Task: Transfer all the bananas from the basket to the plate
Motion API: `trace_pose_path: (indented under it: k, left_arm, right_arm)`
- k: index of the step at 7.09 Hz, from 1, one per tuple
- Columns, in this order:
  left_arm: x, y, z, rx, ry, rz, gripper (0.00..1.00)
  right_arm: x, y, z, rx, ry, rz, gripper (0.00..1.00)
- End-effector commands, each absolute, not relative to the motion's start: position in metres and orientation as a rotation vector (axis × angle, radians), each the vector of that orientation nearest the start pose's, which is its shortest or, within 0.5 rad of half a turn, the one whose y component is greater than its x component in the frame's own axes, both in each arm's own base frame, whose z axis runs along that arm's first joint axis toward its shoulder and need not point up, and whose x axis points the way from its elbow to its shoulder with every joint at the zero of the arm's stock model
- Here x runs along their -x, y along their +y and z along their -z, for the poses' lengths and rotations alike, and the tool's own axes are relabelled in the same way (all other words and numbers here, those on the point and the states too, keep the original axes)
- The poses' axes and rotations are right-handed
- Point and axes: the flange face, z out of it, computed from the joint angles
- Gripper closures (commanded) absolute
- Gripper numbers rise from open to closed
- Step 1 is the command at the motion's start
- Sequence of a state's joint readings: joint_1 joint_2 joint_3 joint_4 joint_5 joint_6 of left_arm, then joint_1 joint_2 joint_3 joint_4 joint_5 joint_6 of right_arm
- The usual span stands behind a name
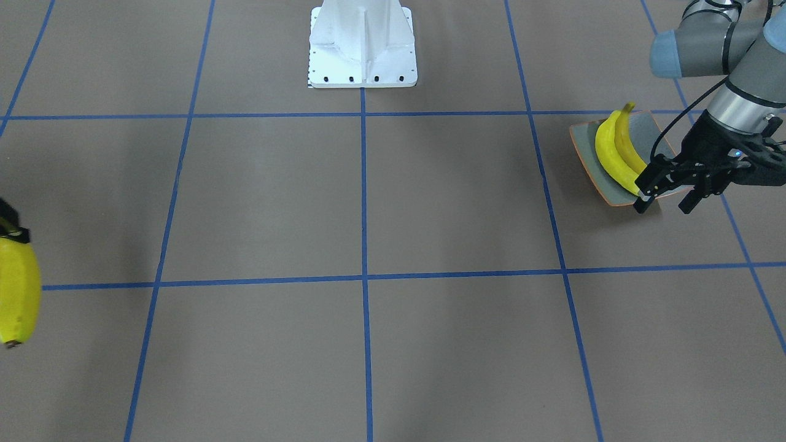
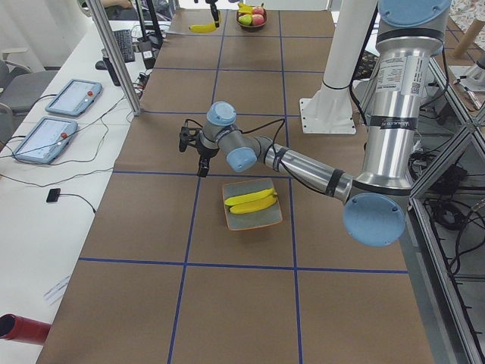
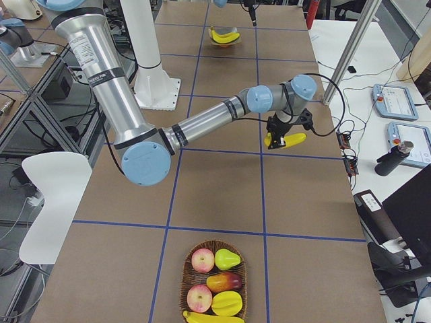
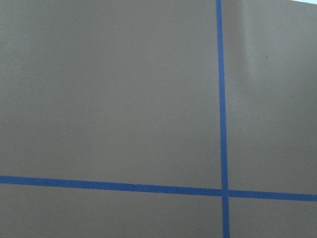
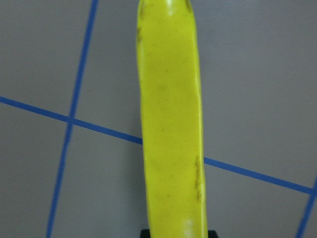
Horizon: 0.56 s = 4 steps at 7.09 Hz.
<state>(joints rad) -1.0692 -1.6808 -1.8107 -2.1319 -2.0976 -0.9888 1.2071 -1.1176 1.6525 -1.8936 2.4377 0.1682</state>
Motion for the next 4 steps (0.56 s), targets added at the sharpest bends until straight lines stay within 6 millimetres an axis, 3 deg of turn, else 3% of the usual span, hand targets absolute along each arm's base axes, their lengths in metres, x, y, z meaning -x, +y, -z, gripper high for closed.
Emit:
trace_pose_path:
  k: [1,2,4]
  left_arm:
    - [-0.205,-0.534,-0.387,-0.28,1.048,0.241,0.0]
    - [-0.217,-0.541,-0.377,-0.256,1.067,0.273,0.0]
    - [-0.248,-0.554,-0.347,-0.198,1.119,0.343,0.0]
  right_arm:
    - [0.278,-0.574,-0.301,0.059,-0.961,0.224,1.0]
    - [0.303,-0.557,-0.283,0.055,-0.981,0.19,1.0]
    - [0.356,-0.529,-0.225,0.047,-0.997,0.161,1.0]
